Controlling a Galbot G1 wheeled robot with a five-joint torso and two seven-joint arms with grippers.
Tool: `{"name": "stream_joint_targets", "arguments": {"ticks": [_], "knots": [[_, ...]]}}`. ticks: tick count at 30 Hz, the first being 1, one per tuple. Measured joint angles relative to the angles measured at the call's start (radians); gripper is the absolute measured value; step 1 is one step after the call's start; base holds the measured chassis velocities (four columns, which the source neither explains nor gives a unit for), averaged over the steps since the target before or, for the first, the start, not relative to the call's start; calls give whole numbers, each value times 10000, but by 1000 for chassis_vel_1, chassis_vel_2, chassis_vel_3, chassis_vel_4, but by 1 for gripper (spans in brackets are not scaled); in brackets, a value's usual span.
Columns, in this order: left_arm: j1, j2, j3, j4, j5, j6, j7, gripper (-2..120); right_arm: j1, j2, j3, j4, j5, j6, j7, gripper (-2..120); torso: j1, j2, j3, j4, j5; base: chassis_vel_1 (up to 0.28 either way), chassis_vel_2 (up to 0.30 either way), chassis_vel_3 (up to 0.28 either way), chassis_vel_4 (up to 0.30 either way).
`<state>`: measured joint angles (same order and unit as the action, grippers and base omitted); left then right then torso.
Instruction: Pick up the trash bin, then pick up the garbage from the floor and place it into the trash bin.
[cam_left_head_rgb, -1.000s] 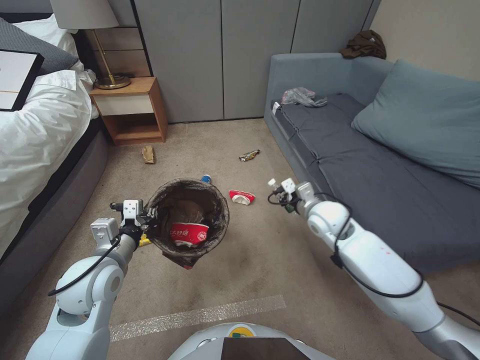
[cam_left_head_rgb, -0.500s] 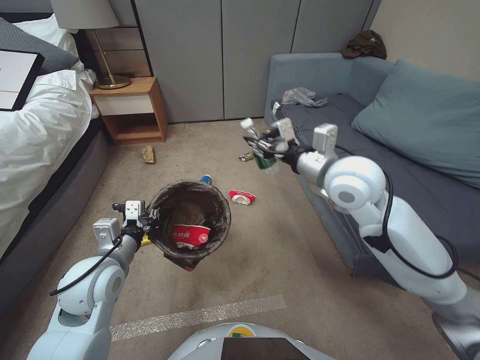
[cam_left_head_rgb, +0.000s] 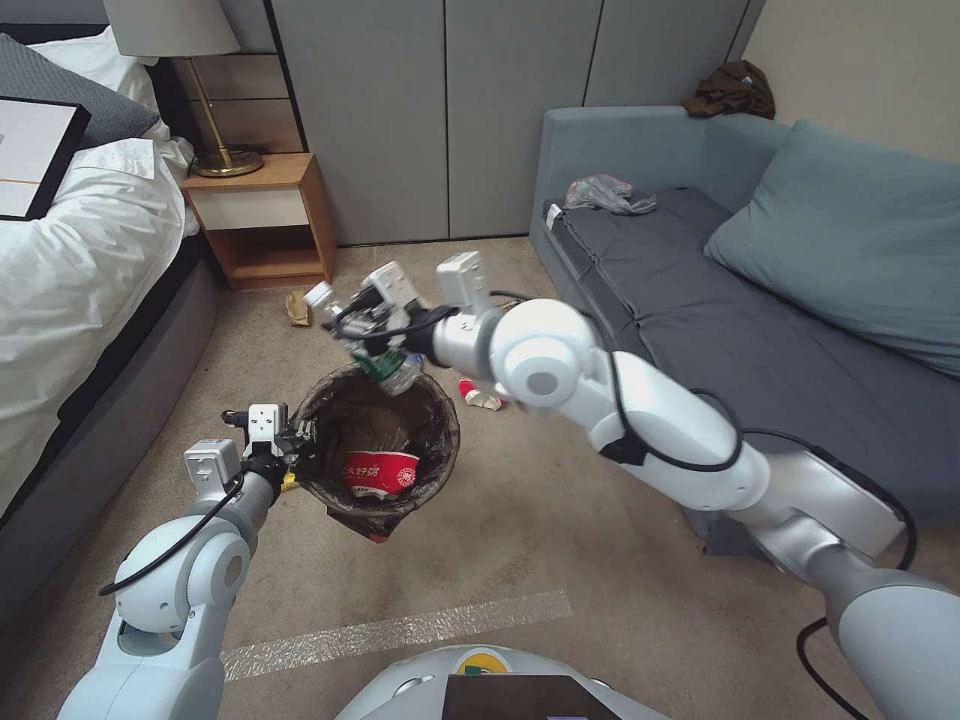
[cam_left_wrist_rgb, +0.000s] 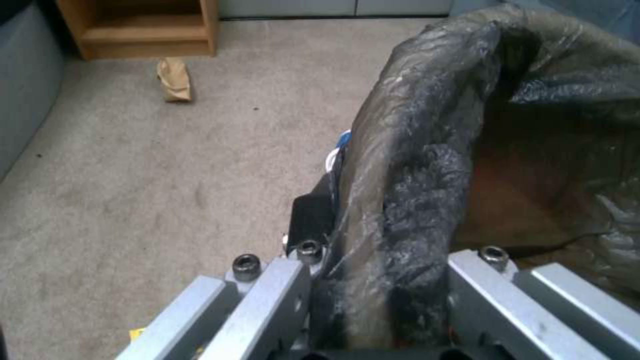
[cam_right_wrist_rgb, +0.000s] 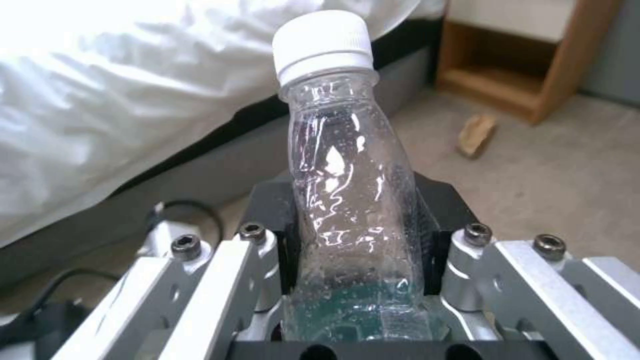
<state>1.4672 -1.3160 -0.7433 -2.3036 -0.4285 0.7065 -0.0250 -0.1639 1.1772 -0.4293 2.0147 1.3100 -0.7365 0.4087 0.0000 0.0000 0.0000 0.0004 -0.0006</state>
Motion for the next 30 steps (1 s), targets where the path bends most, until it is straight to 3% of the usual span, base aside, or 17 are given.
{"name": "stream_joint_targets", "arguments": {"ticks": [10, 18, 20, 22, 27, 30], "knots": [[-124, -61, 15, 158, 0, -43, 11, 5, -1277, -233, -867, -408, -325, 5, 260, 30, 0, 0, 0, -5, 6, 0, 0, 0, 0], [-105, -42, -86, 158, -33, -49, 23, 5, -1946, -380, -963, -830, -847, 10, 139, 30, 0, 0, 0, -4, 6, 0, 0, 0, 0], [-103, -44, -88, 159, -36, -51, 24, 5, -2088, -391, -963, -895, -911, 10, 172, 35, 0, 0, 0, -4, 7, 0, 0, 0, 0], [-121, -51, -88, 158, -41, -53, 30, 5, -2328, -404, -932, -1023, -970, 34, 228, 48, 0, 0, 0, -6, 6, 0, 0, 0, 0], [-123, -50, -89, 180, -44, -56, 32, 5, -2416, -390, -870, -1115, -972, 236, 262, 61, 0, 0, 0, -5, 6, 0, 0, 0, 0], [-118, -51, -100, 212, -44, -78, 52, 5, -2362, -329, -788, -1199, -878, 354, 297, 77, 0, 0, 0, -5, 5, 0, 0, 0, 0]]}}
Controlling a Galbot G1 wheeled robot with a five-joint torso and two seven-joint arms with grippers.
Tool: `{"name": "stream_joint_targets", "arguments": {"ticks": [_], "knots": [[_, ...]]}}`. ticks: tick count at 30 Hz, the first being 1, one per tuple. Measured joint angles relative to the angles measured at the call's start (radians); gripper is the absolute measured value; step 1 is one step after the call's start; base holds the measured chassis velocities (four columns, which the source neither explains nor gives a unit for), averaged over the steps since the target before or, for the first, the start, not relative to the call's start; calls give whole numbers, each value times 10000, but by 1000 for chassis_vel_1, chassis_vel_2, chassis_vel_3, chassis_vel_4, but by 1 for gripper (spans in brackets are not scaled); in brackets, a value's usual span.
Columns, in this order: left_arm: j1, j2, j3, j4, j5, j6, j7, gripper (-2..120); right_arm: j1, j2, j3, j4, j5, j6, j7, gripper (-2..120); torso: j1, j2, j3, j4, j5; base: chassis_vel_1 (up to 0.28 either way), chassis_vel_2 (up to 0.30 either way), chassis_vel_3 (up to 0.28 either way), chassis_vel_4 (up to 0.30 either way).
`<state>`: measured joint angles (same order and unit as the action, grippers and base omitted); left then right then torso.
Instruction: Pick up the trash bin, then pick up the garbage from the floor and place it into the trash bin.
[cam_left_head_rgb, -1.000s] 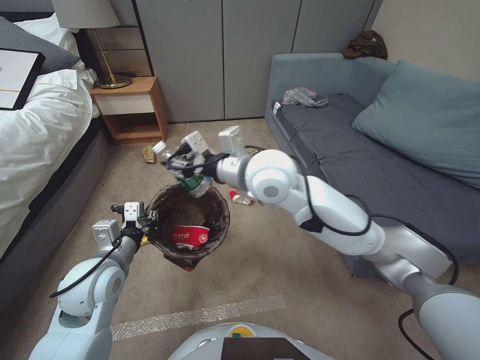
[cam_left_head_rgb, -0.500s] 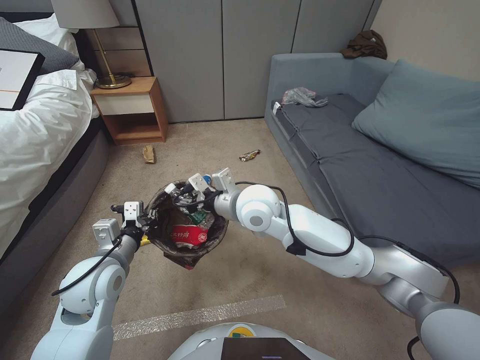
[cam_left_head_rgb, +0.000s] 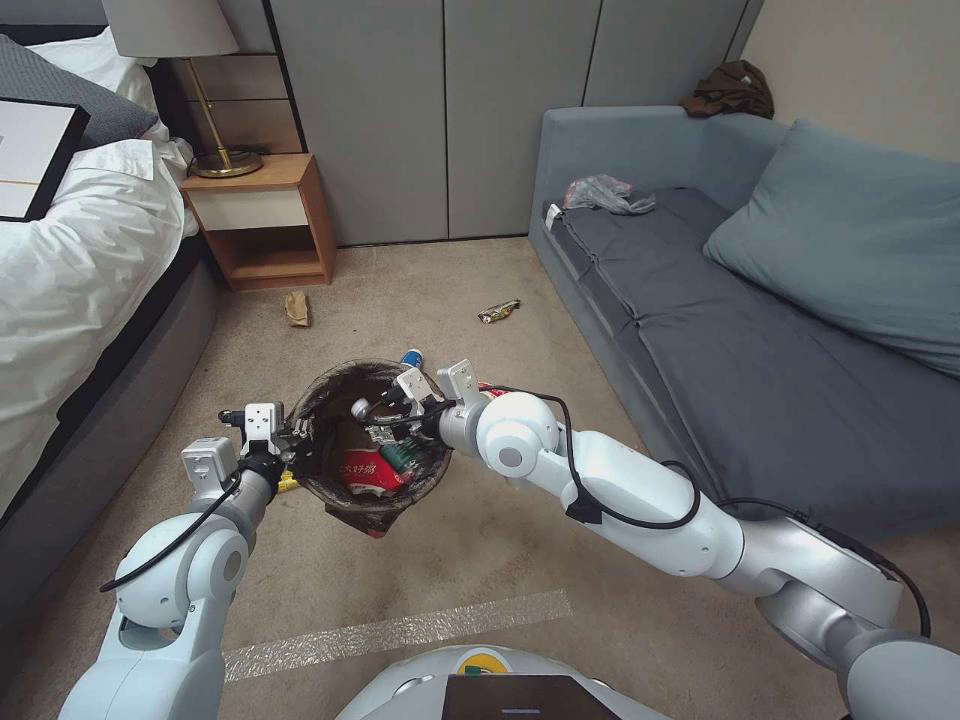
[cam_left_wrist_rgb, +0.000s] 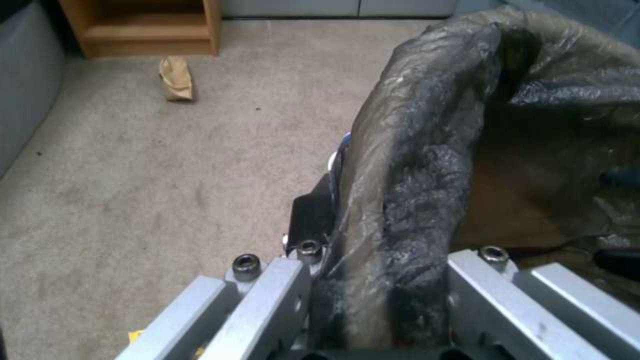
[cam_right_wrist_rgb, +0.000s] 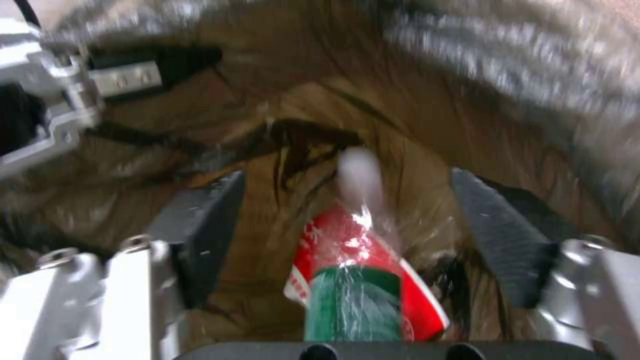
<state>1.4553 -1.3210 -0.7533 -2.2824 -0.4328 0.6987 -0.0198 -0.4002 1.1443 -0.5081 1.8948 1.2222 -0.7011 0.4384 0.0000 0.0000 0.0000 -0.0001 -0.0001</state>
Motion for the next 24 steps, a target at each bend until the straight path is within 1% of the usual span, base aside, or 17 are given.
{"name": "stream_joint_targets", "arguments": {"ticks": [1, 2, 3, 4, 5, 7, 14, 16, 17, 18, 20, 21, 22, 23, 24], "knots": [[0, 0, 0, 0, 0, 0, 0, 5, 0, 0, 0, 0, 0, 0, 0, 77, 0, 0, 0, 0, 0, 0, 0, 0, 0], [-1, -1, 0, 1, 0, 0, 2, 5, 13, 15, 6, -11, 25, 10, 5, 80, 0, 0, 0, 0, 0, 0, 0, 0, 0], [-11, -5, 0, 9, 0, -1, 5, 5, 56, 64, 13, -37, 92, 49, 11, 87, 0, 0, 0, 1, 1, 0, 0, 0, 0], [-15, -8, 3, 13, 0, -4, 5, 5, 72, 96, 23, -46, 150, 59, 21, 91, 0, 0, 0, 1, 0, 0, 0, 0, 0], [-15, -8, 3, 13, 0, -4, 5, 5, 72, 96, 23, -46, 150, 59, 21, 91, 0, 0, 0, 1, 0, 0, 0, 0, 0], [-16, -9, 17, 18, 0, -7, 6, 5, 99, 152, 51, -70, 192, 99, 35, 98, 0, 0, 0, 2, 0, 0, 0, 0, 0], [-6, 22, 31, 20, -7, -11, 6, 5, 121, 174, 383, -55, 200, 323, 42, 100, 0, 0, 0, 2, 0, 0, 0, 0, 0], [-3, 39, 25, 20, -32, -11, -4, 5, 121, 157, 860, 44, 22, 623, 109, 100, 0, 0, 0, 2, 1, 0, 0, 0, 0], [-3, 39, 25, 20, -32, -11, -4, 5, 121, 157, 860, 44, 22, 623, 109, 100, 0, 0, 0, 2, 1, 0, 0, 0, 0], [-2, 43, 21, 7, -46, -11, -13, 5, 116, 107, 1160, 82, -286, 959, 140, 100, 0, 0, 0, 3, 0, 0, 0, 0, 0], [2, 60, 17, -79, -104, -8, -46, 5, 11, -181, 1775, 23, -1606, 1902, 148, 100, 0, 0, -1, 4, 1, 0, 0, 0, 0], [2, 60, 17, -79, -104, -8, -46, 5, 11, -181, 1775, 23, -1606, 1902, 148, 100, 0, 0, -1, 4, 1, 0, 0, 0, 0], [0, 67, 14, -101, -115, -6, -57, 5, -105, -351, 2075, -65, -2259, 2351, 154, 100, 0, 0, -1, 3, 2, 0, 0, 0, 0], [-7, 80, 15, -120, -129, 1, -62, 5, -378, -581, 2623, -132, -3126, 2757, 150, 100, 0, 0, -1, 3, 2, 0, 0, 0, 0], [-10, 84, 15, -132, -137, 6, -68, 5, -763, -757, 3325, -139, -3985, 2953, 150, 100, 0, 0, -1, 3, 2, 0, 0, 0, 0]]}}
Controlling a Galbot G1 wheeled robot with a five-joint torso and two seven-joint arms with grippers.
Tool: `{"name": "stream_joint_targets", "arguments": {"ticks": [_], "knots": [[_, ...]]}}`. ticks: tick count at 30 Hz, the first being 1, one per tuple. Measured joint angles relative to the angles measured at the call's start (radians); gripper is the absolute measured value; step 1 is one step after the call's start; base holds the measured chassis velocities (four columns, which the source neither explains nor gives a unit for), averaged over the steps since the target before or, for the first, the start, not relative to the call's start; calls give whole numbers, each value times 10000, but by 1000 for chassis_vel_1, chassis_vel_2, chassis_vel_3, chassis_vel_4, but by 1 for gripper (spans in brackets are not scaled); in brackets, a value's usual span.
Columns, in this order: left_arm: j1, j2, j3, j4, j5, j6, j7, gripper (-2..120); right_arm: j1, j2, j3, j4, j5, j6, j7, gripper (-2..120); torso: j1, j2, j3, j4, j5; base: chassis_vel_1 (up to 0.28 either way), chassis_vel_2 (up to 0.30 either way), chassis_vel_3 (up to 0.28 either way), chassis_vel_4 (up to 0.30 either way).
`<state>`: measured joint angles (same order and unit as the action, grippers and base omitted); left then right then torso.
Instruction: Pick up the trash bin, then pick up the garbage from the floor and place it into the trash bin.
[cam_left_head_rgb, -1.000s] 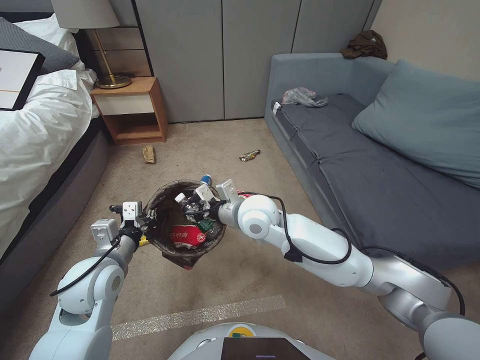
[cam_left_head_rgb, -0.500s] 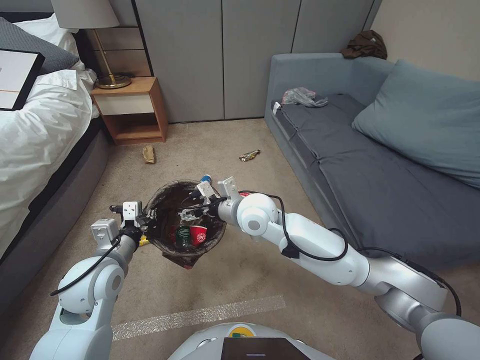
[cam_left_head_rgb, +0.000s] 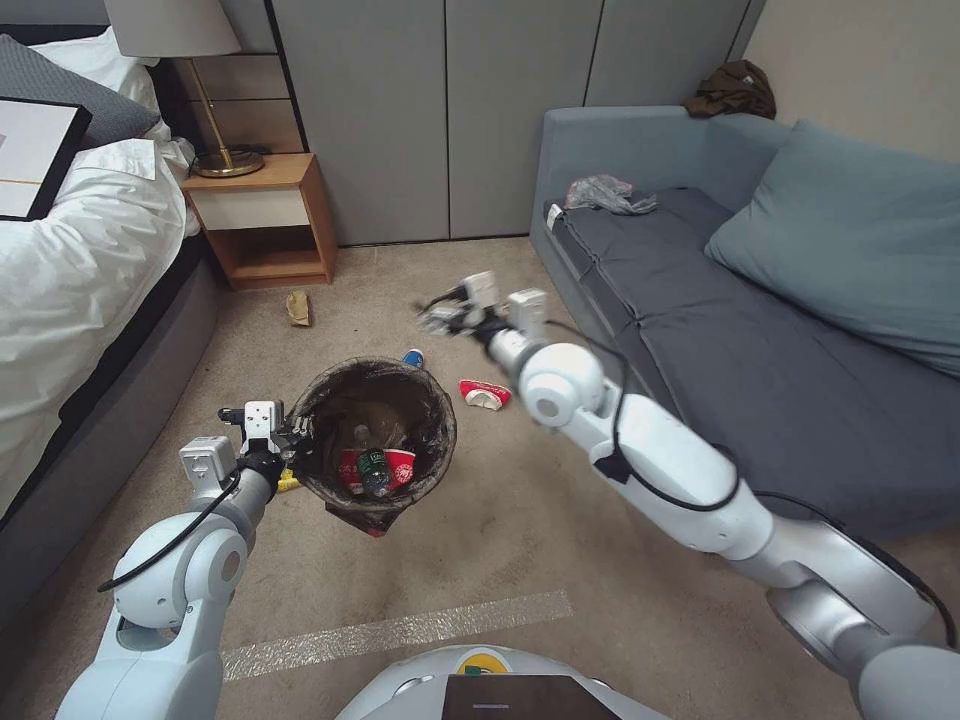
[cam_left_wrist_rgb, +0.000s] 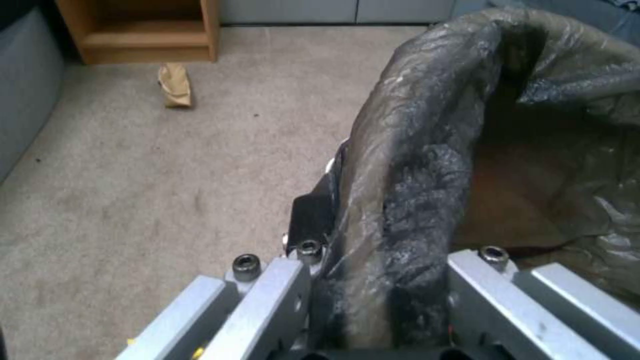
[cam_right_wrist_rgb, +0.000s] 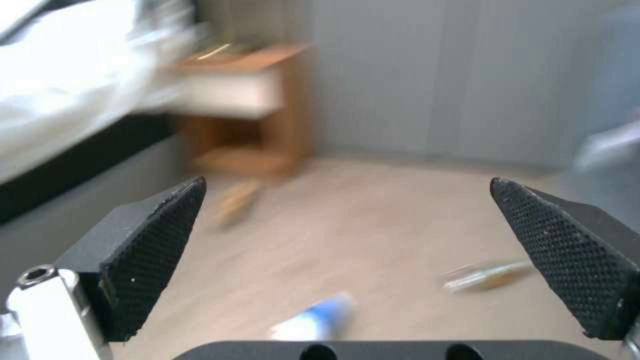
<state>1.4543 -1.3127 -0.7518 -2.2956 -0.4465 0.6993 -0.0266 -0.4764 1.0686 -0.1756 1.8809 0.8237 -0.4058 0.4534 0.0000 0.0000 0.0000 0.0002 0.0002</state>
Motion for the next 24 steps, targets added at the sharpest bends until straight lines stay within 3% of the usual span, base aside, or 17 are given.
{"name": "stream_joint_targets", "arguments": {"ticks": [1, 3, 4, 6, 7, 9, 10, 12, 13, 15, 16, 19, 24], "knots": [[0, 0, 0, 0, 0, 0, 0, 5, 0, 0, 0, 0, 0, 0, 0, 100, 0, 0, 0, 0, 0, 0, 0, 0, 0], [-1, 13, -1, -24, -7, 6, -22, 5, -1067, -312, 1723, 55, -1539, 299, -119, 100, 0, 0, 0, -1, 2, 0, 0, 0, 0], [-1, 13, -1, -24, -7, 6, -22, 5, -1067, -312, 1723, 55, -1539, 299, -119, 100, 0, 0, 0, -1, 2, 0, 0, 0, 0], [-3, 46, 10, -30, -8, 5, -46, 5, -2620, -482, 3490, 278, -2677, 717, -494, 100, 0, 0, -1, -4, 0, 0, 0, 0, 0], [-3, 46, 10, -30, -8, 5, -46, 5, -2620, -482, 3490, 278, -2677, 717, -494, 100, 0, 0, -1, -4, 0, 0, 0, 0, 0], [-16, 20, 79, -22, 3, -12, -70, 5, -4473, -166, 5100, 443, -3782, 1501, -1046, 100, 0, 0, 0, -8, 8, 0, 0, 0, 0], [-16, 20, 79, -22, 3, -12, -70, 5, -4473, -166, 5100, 443, -3782, 1501, -1046, 100, 0, 0, 0, -8, 8, 0, 0, 0, 0], [21, -99, 174, -10, 58, -59, -87, 5, -6343, 1013, 6573, 809, -5289, 2208, -1656, 100, -1, 1, -1, -8, -3, 0, 0, 0, 0], [21, -99, 174, -10, 58, -59, -87, 5, -6343, 1013, 6573, 809, -5289, 2208, -1656, 100, -1, 1, -1, -8, -3, 0, 0, 0, 0], [82, -167, 212, 30, 158, -128, -77, 5, -7786, 2034, 7181, 948, -6408, 2809, -2007, 100, -2, 0, -1, -6, 5, 0, 0, 0, 0], [82, -167, 212, 30, 158, -128, -77, 5, -7786, 2034, 7181, 948, -6408, 2809, -2007, 100, -2, 0, -1, -6, 5, 0, 0, 0, 0], [163, -282, 261, 85, 331, -211, -55, 5, -8868, 2996, 7459, 903, -7472, 3636, -2223, 100, -2, 1, -1, -3, -1, 0, 0, 0, 0], [186, -349, 298, 79, 368, -231, -48, 5, -9401, 3685, 7353, 883, -8131, 4259, -2363, 100, -2, 1, -1, 0, -4, 0, 0, 0, 0]]}}
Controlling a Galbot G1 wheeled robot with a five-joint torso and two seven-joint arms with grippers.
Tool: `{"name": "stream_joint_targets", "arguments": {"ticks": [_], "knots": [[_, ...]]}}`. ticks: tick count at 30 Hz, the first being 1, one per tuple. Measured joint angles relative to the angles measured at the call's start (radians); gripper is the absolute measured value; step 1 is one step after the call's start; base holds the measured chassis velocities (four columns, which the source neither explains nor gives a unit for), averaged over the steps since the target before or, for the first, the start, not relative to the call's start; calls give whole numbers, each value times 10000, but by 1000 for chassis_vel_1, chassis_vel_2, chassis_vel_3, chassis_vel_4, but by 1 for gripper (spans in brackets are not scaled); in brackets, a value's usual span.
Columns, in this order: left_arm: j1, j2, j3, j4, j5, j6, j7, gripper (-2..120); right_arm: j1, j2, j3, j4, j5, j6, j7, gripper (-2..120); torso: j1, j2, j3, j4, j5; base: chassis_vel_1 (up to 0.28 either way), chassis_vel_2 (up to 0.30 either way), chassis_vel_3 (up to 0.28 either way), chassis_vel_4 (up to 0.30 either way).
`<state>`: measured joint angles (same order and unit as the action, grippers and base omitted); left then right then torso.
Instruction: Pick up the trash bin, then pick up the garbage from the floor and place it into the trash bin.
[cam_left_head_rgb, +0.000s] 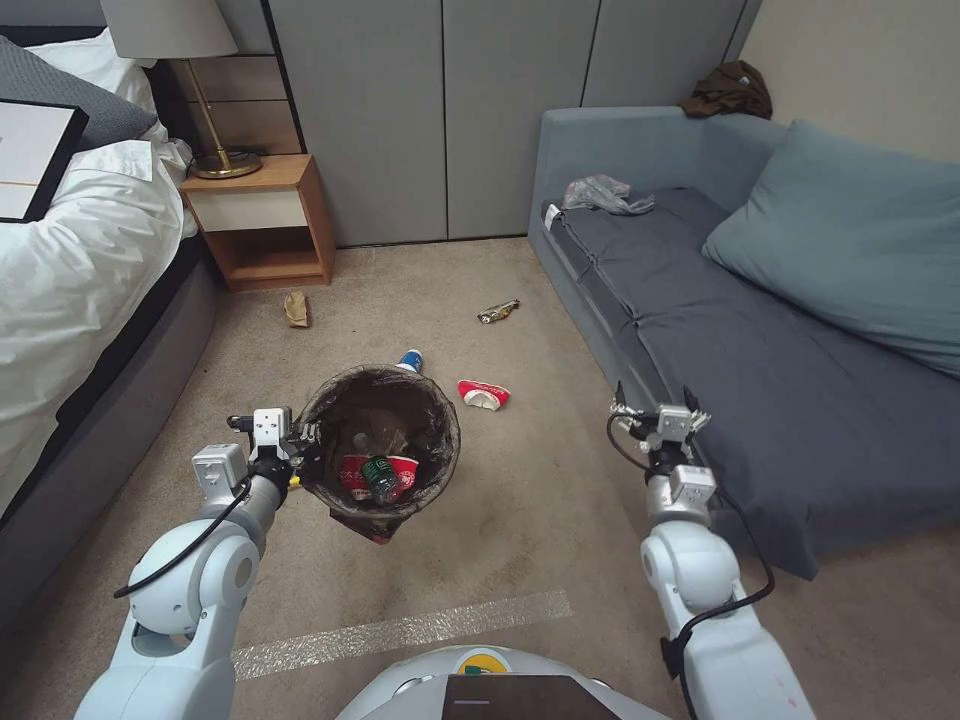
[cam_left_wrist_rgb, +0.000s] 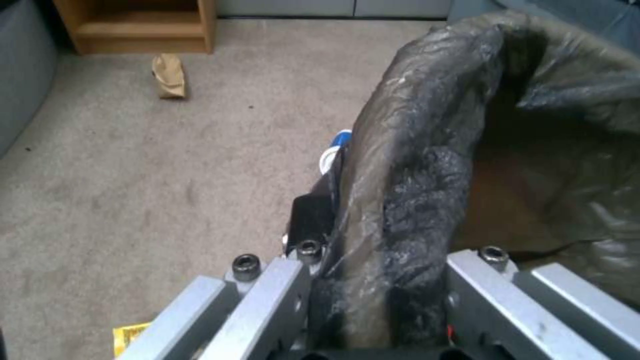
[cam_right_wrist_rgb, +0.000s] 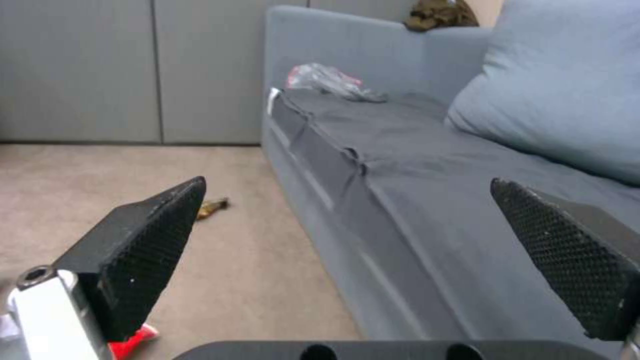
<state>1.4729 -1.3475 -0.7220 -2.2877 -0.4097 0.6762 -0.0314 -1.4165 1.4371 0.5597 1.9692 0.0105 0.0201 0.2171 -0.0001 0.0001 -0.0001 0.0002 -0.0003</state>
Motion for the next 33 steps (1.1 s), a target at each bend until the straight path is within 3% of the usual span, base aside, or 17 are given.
{"name": "stream_joint_targets", "arguments": {"ticks": [25, 33], "knots": [[-54, -28, -35, -89, 46, -18, 49, 5, 336, -116, -382, -225, 32, 94, -362, 100, 0, 0, 1, -2, 2, 0, 0, 0, 0], [-77, 2, -45, -151, 46, -3, 57, 5, 384, -136, -403, -232, 96, -22, -355, 100, 1, -1, 2, -2, 2, -99, 95, 99, -101]]}}
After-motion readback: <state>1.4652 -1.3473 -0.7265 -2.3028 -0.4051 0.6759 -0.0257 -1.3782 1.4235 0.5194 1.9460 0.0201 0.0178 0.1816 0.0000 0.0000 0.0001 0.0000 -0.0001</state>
